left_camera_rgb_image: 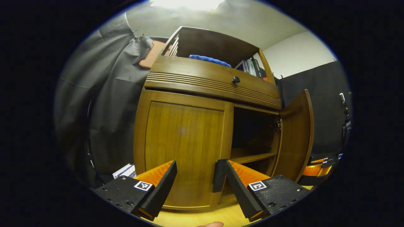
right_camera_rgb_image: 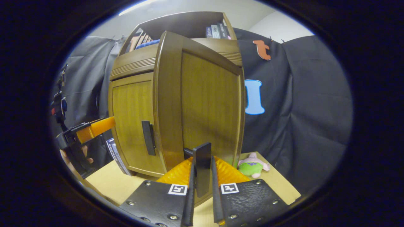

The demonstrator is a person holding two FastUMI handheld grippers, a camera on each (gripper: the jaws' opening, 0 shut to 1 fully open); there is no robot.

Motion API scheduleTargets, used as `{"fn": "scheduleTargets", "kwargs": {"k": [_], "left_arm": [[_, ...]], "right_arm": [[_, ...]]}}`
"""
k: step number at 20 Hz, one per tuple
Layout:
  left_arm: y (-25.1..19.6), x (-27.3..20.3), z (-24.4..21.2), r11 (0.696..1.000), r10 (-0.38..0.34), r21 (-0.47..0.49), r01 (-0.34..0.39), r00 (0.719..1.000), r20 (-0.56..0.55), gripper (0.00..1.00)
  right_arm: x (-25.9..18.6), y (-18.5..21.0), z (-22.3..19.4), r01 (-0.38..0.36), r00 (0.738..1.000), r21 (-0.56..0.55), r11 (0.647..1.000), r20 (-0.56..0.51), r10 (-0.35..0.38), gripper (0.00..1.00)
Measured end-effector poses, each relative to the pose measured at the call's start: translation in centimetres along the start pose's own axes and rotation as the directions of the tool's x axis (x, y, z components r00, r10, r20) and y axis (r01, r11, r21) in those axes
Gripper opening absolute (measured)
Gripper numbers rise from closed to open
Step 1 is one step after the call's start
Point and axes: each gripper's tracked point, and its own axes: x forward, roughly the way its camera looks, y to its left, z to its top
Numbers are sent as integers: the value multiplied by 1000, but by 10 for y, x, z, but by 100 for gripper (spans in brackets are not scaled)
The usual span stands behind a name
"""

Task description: Open the right door of the double-door shoe cabinet with the right hand, and open the left door with the left hand.

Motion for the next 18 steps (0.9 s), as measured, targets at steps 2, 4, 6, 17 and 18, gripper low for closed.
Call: {"fn": "scheduleTargets", "kwargs": {"k": [2,4,6,17,18], "left_arm": [[1,1,0,1000,13,6,-13,1000,-2,95],[-1,1,0,1000,9,4,-9,1000,-1,95],[-6,1,-2,1000,-5,2,5,1000,-3,95],[-24,5,-21,999,-48,1,49,997,-61,95],[-24,5,-23,999,-45,5,45,997,-64,95]], "right_arm": [[-8,-11,1,38,999,39,999,20,-39,24],[-12,-22,2,97,994,38,995,54,-99,20],[-18,-34,4,166,982,-17,986,90,-164,20],[-25,-71,5,269,959,-113,956,121,-255,6],[-27,-79,5,267,960,-110,957,114,-255,6]]}}
